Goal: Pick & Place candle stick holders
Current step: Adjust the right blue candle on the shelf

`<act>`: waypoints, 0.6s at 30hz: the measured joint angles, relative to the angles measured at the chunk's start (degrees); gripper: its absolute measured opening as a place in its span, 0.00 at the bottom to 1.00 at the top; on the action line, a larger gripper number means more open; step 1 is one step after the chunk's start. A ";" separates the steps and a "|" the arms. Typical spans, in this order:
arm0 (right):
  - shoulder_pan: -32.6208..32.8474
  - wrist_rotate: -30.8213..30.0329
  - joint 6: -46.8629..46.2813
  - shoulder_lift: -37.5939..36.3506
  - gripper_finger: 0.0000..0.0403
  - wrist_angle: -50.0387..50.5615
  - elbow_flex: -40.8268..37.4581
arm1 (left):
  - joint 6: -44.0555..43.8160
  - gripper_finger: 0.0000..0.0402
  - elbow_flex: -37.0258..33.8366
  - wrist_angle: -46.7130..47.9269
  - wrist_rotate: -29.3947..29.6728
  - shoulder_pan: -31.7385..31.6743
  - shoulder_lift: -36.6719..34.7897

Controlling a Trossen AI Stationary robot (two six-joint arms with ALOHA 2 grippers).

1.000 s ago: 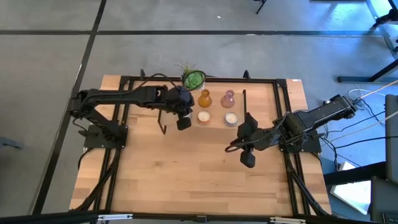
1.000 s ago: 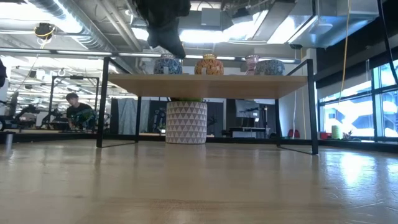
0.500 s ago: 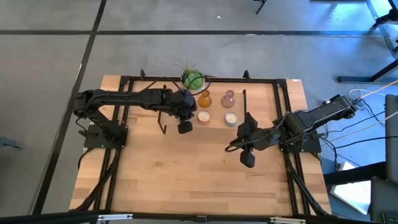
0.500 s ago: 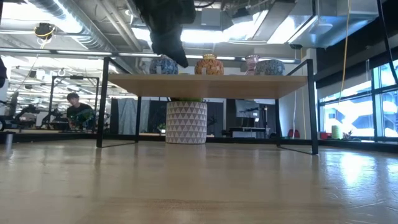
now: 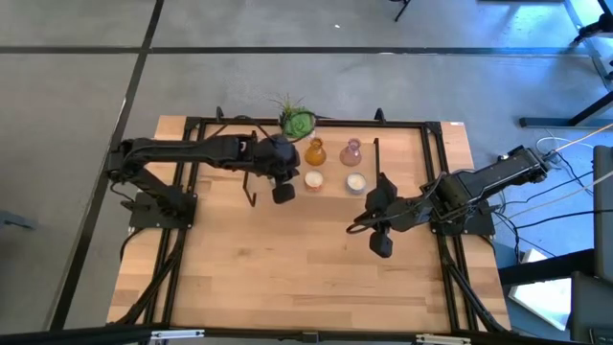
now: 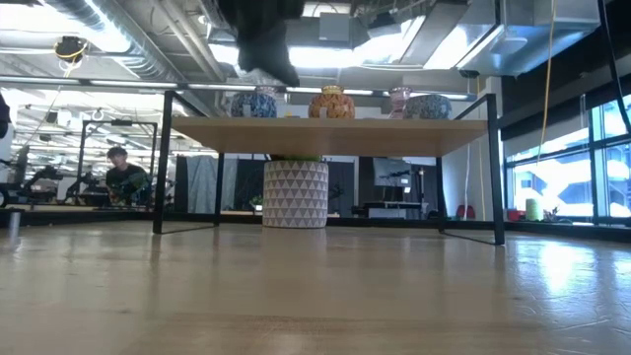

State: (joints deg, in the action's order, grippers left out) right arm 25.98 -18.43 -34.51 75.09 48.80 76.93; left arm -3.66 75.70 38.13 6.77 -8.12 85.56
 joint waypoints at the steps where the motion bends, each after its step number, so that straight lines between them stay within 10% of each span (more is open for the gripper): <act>1: 0.00 -0.07 -0.32 0.00 0.00 0.16 0.00 | -0.79 0.00 0.00 -0.19 -0.38 0.03 -0.65; 10: 2.81 -6.18 -3.69 -0.89 0.00 -1.00 -1.48 | -6.28 0.00 0.02 -9.24 -5.45 2.12 -2.63; 18: 5.75 -11.98 -12.76 -10.97 0.00 -17.62 -19.36 | -8.41 0.00 1.08 -16.87 -8.30 2.95 2.42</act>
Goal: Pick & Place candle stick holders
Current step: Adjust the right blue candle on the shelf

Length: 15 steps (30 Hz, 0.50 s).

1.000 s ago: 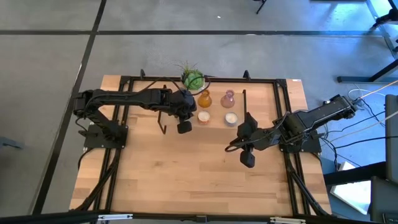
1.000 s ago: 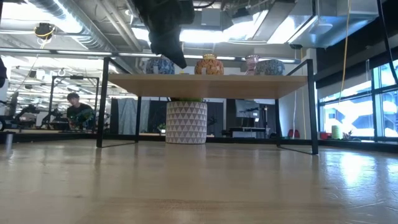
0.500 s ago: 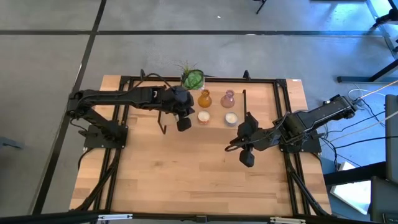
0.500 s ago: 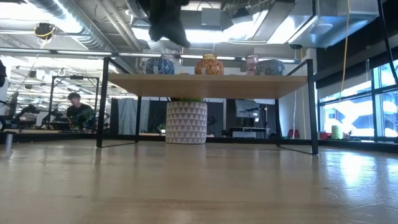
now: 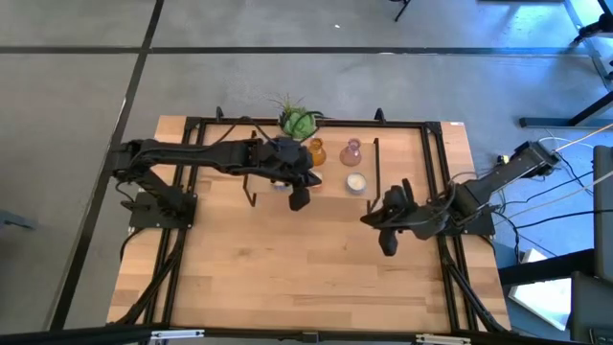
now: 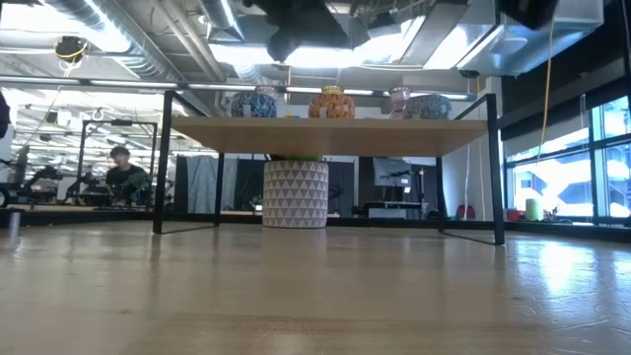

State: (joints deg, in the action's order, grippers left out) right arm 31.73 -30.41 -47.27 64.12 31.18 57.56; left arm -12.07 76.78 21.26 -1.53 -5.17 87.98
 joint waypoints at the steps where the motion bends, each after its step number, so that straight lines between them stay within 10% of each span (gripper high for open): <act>1: 0.16 -1.15 -0.74 -1.10 0.00 -1.07 -1.85 | 0.16 0.00 0.92 0.46 -0.03 0.07 0.96; 15: -8.55 -14.42 -13.17 -1.72 0.00 9.77 -4.77 | 3.21 0.00 17.90 7.45 2.21 2.05 13.87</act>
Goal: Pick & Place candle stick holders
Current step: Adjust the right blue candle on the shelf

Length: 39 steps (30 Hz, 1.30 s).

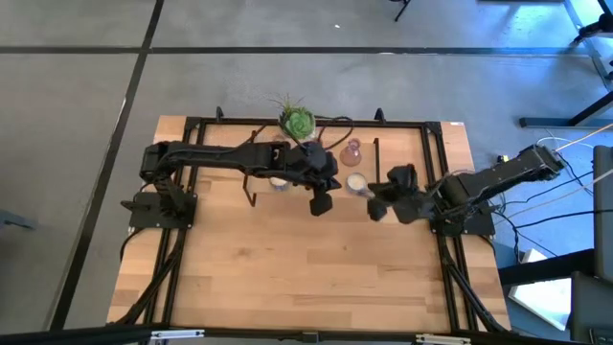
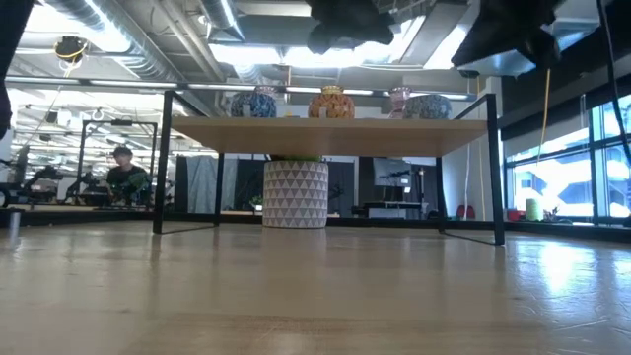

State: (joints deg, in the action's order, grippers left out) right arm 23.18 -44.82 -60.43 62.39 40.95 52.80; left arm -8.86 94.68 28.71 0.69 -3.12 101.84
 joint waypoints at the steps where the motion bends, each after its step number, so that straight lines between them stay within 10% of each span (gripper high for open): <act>1: -1.31 0.63 -1.01 -0.05 0.00 0.20 0.00 | -0.26 0.00 0.12 0.16 0.46 0.12 -0.01; 24: -18.89 28.40 -4.11 4.36 0.00 18.34 12.69 | -1.38 0.00 0.12 6.67 17.52 6.84 -8.37; 39: -19.12 29.14 1.32 14.32 0.00 22.35 19.21 | -3.02 0.00 0.12 10.06 19.39 8.92 -8.37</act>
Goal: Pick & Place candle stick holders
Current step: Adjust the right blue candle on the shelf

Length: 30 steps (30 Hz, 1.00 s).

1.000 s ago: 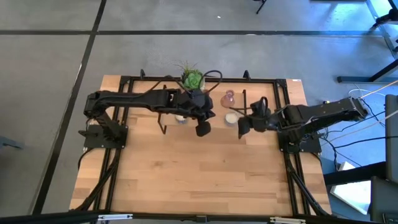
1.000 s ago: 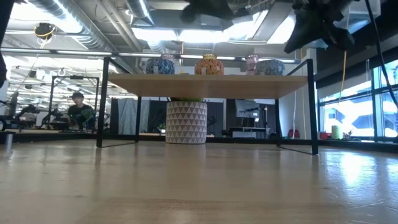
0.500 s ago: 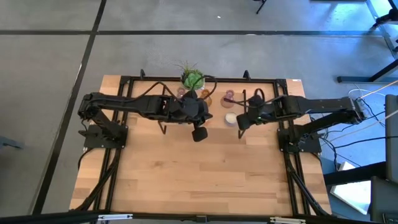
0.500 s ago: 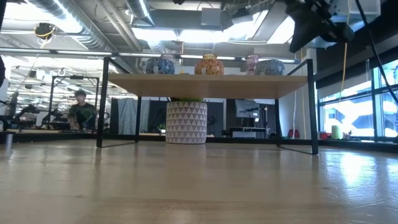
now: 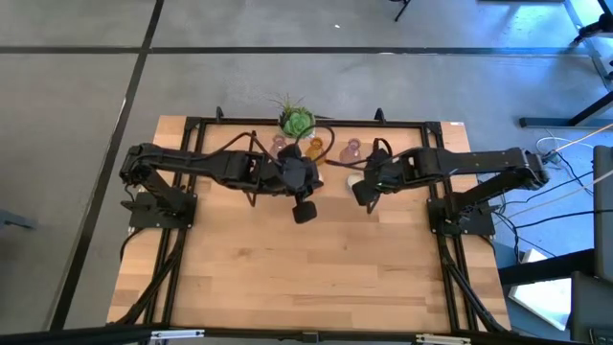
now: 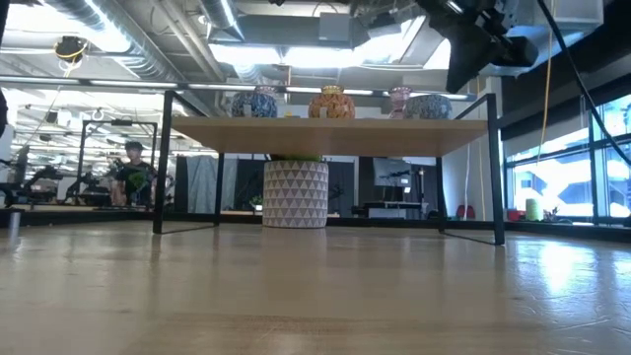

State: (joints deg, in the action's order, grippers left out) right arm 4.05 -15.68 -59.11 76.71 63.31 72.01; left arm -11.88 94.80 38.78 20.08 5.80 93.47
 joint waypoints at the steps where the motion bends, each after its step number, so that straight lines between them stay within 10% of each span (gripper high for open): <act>1: 0.00 -0.09 0.00 0.12 0.00 0.16 0.00 | -0.06 0.00 0.00 0.03 0.05 0.17 0.00; 30: -1.11 -2.74 0.02 0.93 0.00 2.51 -0.02 | -0.81 0.00 -0.02 0.45 0.39 0.62 0.00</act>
State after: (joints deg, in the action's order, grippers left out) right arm 2.94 -18.41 -59.09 77.64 65.82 71.99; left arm -12.69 94.78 39.22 20.47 6.42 93.47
